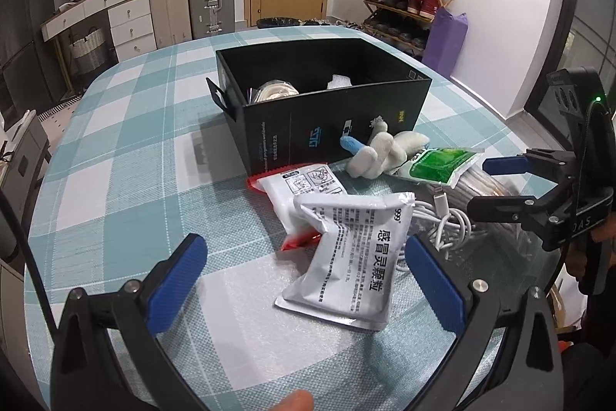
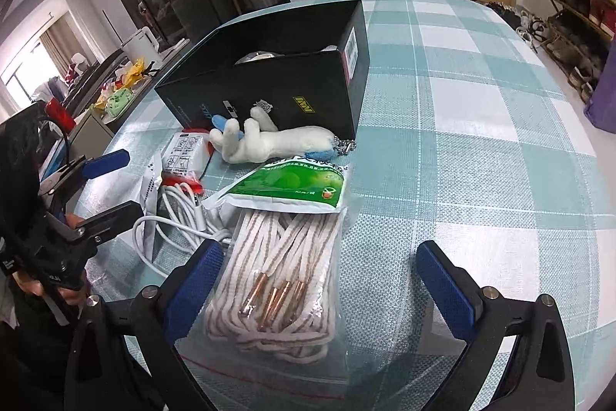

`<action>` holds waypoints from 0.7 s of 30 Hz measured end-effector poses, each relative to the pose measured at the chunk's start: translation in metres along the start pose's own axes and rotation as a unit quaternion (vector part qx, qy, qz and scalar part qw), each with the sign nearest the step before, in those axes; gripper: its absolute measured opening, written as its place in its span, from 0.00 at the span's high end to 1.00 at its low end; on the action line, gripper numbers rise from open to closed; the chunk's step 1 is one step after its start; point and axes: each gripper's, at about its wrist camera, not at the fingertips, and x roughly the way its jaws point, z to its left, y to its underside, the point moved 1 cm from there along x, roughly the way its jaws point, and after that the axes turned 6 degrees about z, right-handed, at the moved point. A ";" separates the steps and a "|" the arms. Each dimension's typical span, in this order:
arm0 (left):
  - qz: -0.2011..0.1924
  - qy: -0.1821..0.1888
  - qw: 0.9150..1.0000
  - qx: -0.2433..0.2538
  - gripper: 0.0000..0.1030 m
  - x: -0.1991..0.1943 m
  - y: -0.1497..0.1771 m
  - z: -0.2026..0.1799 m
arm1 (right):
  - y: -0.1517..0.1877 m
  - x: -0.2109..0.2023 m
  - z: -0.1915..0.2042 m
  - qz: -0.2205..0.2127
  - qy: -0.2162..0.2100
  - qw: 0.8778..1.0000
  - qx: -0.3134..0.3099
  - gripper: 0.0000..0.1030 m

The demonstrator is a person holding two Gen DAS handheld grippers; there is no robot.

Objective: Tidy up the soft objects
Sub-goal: 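Move both tools back toward the remaining items beside the box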

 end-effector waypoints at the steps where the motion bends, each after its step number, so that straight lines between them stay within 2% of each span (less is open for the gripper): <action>1: 0.002 -0.001 1.000 -0.001 0.00 0.001 0.000 0.000 | 0.000 0.000 0.000 -0.002 0.001 1.000 -0.003 0.02; 6: 0.015 -0.006 1.000 0.001 0.00 0.005 0.002 -0.001 | 0.003 0.001 0.001 -0.002 0.000 1.000 -0.012 0.14; 15: 0.036 -0.014 0.999 0.020 0.00 0.011 0.005 -0.010 | 0.006 0.001 0.007 -0.007 -0.003 0.999 -0.033 0.26; 20: 0.038 0.001 0.999 0.016 0.02 0.013 0.006 -0.008 | 0.008 0.000 0.010 -0.008 -0.005 0.999 -0.041 0.37; 21: 0.038 0.005 0.999 0.017 0.05 0.013 0.006 -0.008 | 0.008 0.000 0.010 -0.008 -0.006 0.999 -0.043 0.39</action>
